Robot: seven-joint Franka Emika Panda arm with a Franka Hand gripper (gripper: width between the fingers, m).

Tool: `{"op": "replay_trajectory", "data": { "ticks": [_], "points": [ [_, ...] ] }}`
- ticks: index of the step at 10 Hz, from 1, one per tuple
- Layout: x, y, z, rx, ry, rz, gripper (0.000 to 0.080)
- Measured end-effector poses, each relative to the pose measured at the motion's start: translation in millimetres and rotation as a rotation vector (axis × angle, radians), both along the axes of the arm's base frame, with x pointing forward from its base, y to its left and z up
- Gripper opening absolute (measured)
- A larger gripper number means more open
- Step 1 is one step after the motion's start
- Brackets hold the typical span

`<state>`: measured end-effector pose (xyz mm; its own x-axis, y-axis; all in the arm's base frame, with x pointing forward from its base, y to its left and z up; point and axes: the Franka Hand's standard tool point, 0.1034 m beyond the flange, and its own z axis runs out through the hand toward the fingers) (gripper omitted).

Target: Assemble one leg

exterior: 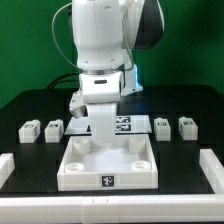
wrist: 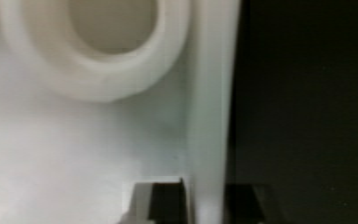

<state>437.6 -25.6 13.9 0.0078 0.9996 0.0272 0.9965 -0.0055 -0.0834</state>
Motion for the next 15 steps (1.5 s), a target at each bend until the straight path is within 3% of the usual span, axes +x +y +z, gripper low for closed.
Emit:
{"op": "replay_trajectory", "data": {
  "ticks": [1, 5, 6, 11, 12, 15],
  "points": [
    [0.3, 0.0, 0.1, 0.000, -0.001, 0.000, 0.0060],
    [2.1, 0.9, 0.2, 0.001, -0.002, 0.001, 0.0060],
    [11.7, 6.3, 0.3, 0.004, -0.009, 0.006, 0.0060],
    [62.2, 80.6, 0.2, 0.060, -0.065, -0.035, 0.0061],
    [65.5, 87.5, 0.0, 0.064, -0.065, -0.032, 0.0061],
    [65.4, 87.3, 0.0, 0.063, -0.052, -0.034, 0.0061]
  ]
}}
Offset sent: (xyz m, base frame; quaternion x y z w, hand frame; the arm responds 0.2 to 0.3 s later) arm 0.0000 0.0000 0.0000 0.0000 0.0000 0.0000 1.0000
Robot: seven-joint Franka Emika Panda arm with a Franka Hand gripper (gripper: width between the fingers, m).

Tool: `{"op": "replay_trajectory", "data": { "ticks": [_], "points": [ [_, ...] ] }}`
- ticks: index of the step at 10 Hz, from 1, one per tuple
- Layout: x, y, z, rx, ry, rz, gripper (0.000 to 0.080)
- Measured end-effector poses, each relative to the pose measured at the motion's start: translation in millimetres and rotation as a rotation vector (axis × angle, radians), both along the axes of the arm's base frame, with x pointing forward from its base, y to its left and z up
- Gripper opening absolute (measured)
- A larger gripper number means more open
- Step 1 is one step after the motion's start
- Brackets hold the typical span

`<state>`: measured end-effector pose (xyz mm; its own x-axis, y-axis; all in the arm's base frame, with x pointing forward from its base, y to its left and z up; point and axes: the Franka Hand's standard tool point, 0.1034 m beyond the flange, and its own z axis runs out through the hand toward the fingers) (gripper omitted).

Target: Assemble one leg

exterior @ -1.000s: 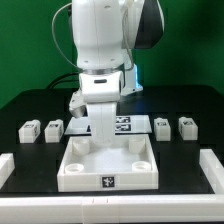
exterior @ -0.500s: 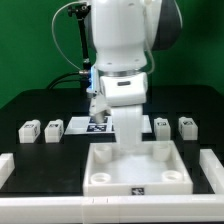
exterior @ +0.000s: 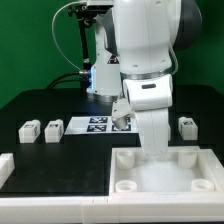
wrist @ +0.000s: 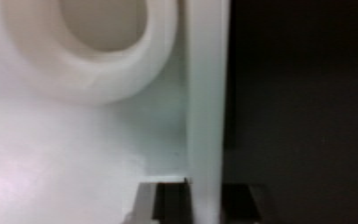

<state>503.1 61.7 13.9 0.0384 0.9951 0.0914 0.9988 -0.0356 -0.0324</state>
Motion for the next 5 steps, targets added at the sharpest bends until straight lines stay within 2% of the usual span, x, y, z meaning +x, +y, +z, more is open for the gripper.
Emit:
{"op": "replay_trajectory", "data": {
  "ticks": [2, 3, 4, 5],
  "points": [
    [-0.1, 0.0, -0.1, 0.001, -0.004, 0.000, 0.0061],
    [-0.4, -0.6, -0.6, 0.001, -0.002, -0.002, 0.0122],
    [-0.4, -0.9, -0.7, 0.001, -0.002, -0.002, 0.0286],
    [-0.4, -1.1, -0.7, 0.001, -0.002, -0.003, 0.0286]
  ]
}}
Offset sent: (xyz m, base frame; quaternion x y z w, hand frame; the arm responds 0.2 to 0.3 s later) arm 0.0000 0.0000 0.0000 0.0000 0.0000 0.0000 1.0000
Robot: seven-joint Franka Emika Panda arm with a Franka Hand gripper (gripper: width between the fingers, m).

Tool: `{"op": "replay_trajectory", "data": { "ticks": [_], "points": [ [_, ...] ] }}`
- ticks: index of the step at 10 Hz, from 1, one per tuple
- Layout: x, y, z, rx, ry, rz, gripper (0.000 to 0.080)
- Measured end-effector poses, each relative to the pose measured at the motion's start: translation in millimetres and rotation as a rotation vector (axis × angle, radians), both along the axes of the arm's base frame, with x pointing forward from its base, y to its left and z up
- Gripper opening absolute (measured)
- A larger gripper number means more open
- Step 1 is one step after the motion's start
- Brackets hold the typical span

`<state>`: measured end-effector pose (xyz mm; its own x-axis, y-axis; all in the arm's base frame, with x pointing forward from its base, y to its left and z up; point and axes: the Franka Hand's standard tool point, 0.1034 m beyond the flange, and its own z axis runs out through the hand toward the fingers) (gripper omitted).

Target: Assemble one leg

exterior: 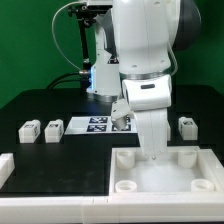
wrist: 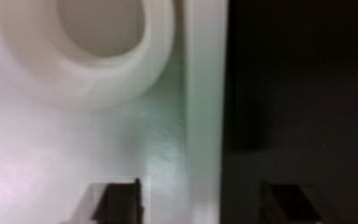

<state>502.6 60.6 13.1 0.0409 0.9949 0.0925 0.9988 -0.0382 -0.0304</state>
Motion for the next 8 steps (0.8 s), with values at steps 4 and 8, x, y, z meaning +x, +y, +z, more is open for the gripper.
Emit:
{"op": "replay_trajectory", "data": {
  "ticks": [4, 8],
  "points": [
    [-0.1, -0.4, -0.2, 0.000, 0.000, -0.001, 0.0636],
    [-0.1, -0.6, -0.3, 0.000, 0.001, -0.001, 0.0649]
  ]
}}
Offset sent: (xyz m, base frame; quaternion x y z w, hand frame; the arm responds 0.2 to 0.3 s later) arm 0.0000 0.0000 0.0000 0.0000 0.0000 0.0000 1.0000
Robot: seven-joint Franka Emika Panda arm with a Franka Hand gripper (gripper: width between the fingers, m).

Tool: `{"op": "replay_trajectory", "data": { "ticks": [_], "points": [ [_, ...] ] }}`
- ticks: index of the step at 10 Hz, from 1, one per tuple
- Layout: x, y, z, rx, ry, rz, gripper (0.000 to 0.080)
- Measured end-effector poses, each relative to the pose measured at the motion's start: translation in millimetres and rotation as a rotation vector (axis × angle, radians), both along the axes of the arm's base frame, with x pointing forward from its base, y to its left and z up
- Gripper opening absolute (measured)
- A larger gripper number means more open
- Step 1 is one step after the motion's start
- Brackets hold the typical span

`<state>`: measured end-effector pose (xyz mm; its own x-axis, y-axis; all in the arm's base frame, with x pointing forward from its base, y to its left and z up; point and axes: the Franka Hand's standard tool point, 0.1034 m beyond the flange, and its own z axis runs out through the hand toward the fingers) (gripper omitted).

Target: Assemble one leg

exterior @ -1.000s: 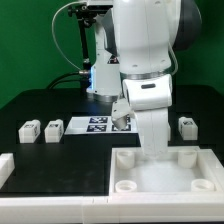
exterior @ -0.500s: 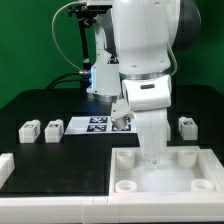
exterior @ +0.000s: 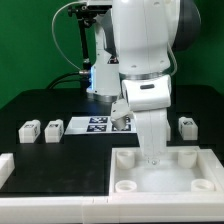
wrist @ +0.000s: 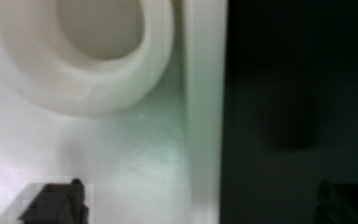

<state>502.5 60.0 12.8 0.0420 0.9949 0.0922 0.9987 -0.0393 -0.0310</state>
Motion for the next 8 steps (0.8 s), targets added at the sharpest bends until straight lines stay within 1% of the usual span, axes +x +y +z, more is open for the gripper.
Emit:
{"op": "replay_trajectory", "data": {
  "ticks": [1, 2, 3, 4, 5, 6, 7, 8],
  "points": [
    [-1.9, -0.4, 1.5, -0.001, 0.002, -0.021, 0.0649],
    [-11.4, -1.3, 9.6, -0.012, 0.014, -0.109, 0.0649],
    [-22.7, 2.3, 19.1, -0.028, 0.036, -0.231, 0.0649],
    [-29.4, 11.9, 25.4, -0.026, 0.016, -0.242, 0.0649],
    [-36.6, 25.3, 31.3, -0.030, 0.027, -0.384, 0.0649],
    [-40.2, 44.0, 41.9, -0.038, 0.042, -0.549, 0.0649],
    [-41.2, 69.2, 52.0, -0.029, 0.049, -0.757, 0.0649],
    [-43.9, 84.3, 51.8, -0.024, 0.053, -0.832, 0.0649]
  ]
}}
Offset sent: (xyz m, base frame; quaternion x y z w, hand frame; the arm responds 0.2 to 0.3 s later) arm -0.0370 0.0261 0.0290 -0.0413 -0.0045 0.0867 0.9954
